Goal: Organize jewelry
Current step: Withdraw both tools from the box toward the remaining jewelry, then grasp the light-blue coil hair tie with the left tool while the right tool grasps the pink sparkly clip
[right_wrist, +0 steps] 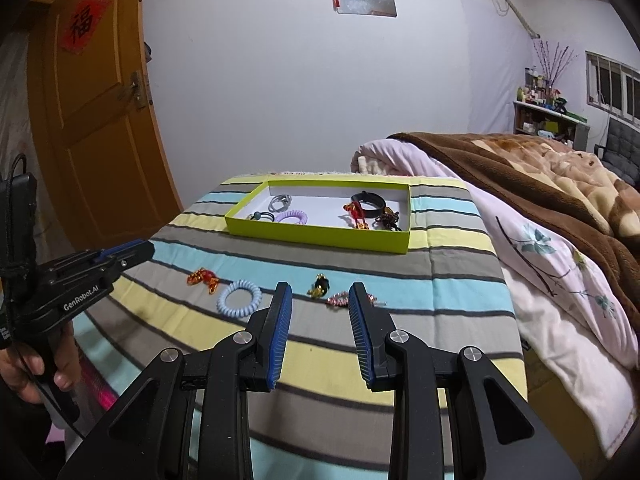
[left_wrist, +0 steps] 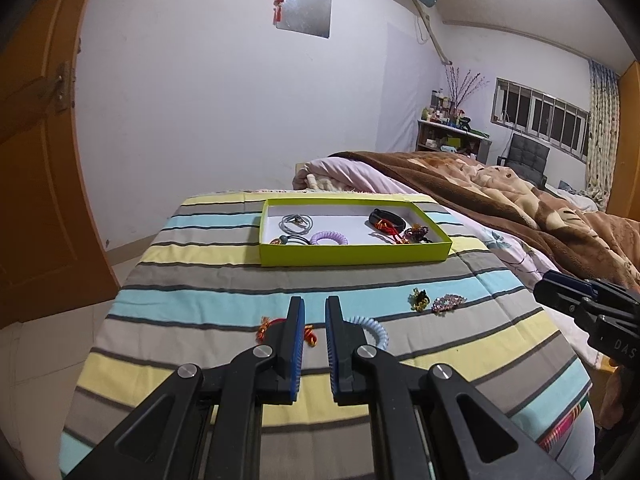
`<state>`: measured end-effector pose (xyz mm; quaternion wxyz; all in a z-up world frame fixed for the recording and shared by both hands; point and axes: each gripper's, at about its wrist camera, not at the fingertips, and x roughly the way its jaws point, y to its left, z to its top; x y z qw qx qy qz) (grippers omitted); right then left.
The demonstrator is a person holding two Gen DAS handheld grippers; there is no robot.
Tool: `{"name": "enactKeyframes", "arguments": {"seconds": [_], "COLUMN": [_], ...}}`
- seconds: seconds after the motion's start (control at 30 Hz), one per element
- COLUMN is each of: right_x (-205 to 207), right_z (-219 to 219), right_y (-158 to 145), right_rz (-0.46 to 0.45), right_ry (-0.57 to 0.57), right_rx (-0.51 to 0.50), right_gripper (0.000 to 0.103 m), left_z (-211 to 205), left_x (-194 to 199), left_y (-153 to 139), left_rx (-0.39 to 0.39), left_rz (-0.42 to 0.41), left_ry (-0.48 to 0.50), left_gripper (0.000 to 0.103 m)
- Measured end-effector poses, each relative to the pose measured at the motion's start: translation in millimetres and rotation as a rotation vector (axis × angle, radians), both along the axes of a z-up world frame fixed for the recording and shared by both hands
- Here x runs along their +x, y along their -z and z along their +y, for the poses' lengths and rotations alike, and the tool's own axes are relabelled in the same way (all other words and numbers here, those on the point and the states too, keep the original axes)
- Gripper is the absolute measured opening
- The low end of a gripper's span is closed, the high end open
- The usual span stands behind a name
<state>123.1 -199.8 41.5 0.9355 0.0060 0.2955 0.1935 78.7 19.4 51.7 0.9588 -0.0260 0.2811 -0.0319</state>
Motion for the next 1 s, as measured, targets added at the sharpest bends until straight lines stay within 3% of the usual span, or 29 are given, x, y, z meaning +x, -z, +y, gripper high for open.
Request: {"name": "enactKeyframes", "arguments": {"seconds": [0.37,1.0], "right_x": [-17,-3], "right_z": [-8,-5], "right_y": [11,23], "right_rz": [0.025,0.058], "right_ry": [0.013,-0.020], "right_rx": [-0.002,-0.023], "right_gripper": [0.030,0.035], "left_z": [1,-4], "left_x": [-33,-19], "left_y": [8,22], "left_rx": [0.001,-0.022], "left_rz": [0.008,0.060], "left_ry": [-0.005,0.030], "left_gripper": [0.009,0.009]}}
